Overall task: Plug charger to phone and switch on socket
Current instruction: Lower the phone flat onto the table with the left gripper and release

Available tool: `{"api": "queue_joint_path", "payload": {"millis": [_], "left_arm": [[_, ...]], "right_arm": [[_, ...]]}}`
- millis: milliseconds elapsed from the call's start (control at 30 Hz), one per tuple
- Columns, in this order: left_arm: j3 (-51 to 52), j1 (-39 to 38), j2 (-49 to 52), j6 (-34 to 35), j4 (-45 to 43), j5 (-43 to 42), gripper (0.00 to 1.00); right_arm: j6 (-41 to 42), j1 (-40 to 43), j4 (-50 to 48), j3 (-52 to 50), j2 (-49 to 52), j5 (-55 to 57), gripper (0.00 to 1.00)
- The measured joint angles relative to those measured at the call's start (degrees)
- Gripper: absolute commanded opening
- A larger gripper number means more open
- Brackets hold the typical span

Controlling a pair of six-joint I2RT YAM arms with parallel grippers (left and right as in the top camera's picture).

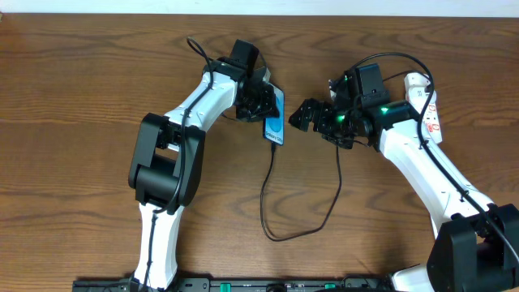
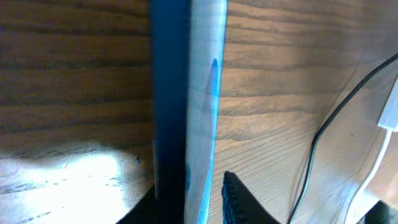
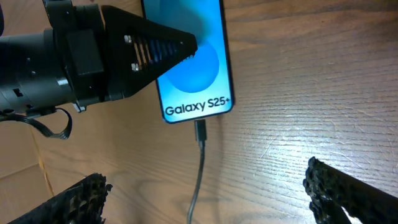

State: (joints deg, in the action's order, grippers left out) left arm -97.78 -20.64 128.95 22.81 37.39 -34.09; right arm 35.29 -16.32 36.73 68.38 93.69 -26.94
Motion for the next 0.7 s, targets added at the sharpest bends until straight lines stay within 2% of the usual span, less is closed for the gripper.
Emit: {"api": "queue_joint_path", "payload": {"millis": [300, 533, 700], "left_arm": [[0.0, 0.0, 0.0, 0.1, 1.6, 0.2, 0.3], [0.0, 0.0, 0.0, 0.1, 3.5, 3.8, 0.31], [0.0, 0.0, 0.0, 0.0, 4.9, 7.3, 0.4]], "right_arm": [[0.0, 0.0, 0.2, 0.0, 0.0, 0.0, 0.99], [0.0, 0.0, 0.2, 0.0, 0.0, 0.0, 0.99], [0.0, 0.0, 0.8, 0.0, 0.0, 0.5, 0.99]]}}
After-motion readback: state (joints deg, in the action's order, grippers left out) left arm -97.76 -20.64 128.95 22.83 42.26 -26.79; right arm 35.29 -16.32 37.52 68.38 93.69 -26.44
